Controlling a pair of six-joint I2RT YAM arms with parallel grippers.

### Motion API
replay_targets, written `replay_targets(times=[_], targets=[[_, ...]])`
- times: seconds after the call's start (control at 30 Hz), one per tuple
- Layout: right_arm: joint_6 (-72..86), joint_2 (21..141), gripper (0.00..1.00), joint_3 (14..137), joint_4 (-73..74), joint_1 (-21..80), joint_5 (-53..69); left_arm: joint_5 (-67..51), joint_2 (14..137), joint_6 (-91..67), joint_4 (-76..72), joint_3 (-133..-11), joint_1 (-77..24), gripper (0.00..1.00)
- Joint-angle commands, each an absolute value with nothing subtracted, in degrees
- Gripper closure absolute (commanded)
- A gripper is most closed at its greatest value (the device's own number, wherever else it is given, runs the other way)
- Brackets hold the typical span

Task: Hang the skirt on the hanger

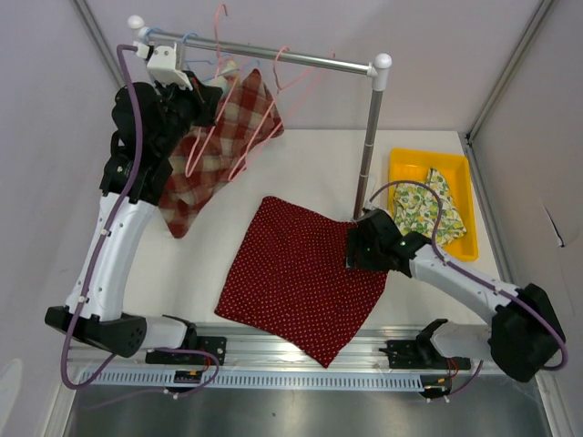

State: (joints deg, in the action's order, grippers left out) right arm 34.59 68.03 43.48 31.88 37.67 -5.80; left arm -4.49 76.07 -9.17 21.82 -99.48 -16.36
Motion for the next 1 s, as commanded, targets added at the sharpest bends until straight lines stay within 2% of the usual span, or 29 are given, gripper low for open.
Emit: replay_targets(times=[0.0, 0.17, 0.47, 0.83, 0.97], targets=[[30.59, 73.1, 0.31, 48.51, 26.46, 36.04, -2.64, -8.26, 75.58, -11.42, 13.28, -99.32, -14.94, 1.0], [29.88, 82.34, 0.32, 54.39, 24.17, 32.26, -0.97, -10.81, 77.52, -13.01, 12.04, -100.37, -13.36, 1.0], [27.08, 98.15, 0.35, 69.07, 23.91, 26.2, -1.23, -13.97, 72.61, -13.62, 5.89, -92.39, -12.13, 1.0], [23.2, 104.06, 0.35, 74.62, 22.41, 23.73, -0.7, -15.65, 66.71, -10.9, -1.05, -86.66, -11.51, 1.0], [22.15, 104.76, 0.35, 74.44, 21.62, 22.94, 1.05, -14.33, 66.28, -9.76, 8.15, -90.18, -11.51, 1.0]])
